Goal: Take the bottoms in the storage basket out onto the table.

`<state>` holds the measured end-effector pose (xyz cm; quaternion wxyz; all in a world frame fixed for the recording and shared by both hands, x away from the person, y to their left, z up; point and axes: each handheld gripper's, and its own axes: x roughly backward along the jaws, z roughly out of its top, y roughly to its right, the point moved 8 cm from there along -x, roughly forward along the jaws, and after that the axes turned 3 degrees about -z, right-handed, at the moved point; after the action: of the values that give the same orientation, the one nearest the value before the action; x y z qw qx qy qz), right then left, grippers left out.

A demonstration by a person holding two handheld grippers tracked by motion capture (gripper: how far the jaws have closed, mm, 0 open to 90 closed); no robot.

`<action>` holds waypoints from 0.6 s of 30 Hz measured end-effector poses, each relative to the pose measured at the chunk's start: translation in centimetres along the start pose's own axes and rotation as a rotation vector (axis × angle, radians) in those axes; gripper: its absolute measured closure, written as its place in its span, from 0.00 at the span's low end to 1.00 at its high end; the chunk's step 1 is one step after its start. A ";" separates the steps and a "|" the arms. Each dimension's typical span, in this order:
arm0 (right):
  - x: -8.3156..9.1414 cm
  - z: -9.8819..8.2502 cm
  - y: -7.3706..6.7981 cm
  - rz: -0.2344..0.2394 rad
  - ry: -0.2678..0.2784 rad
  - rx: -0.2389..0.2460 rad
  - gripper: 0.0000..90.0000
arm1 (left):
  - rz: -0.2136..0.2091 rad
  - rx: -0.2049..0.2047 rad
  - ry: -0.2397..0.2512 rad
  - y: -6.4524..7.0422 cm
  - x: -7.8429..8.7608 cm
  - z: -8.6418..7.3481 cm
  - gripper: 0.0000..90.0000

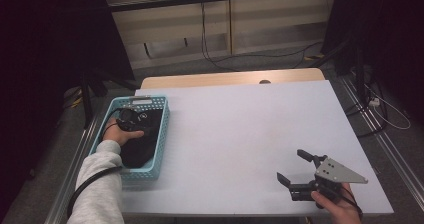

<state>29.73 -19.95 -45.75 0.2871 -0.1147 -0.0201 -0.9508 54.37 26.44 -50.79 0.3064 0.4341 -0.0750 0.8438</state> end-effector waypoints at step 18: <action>0.1 0.0 0.2 -0.012 -0.002 0.007 0.03 | -0.038 0.105 -0.094 1.8 1.1 0.0 0.79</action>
<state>29.75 -20.18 -45.72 0.2820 -0.1144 -0.0244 -0.9523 52.84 25.54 -49.73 0.2955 0.4901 -0.0367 0.8192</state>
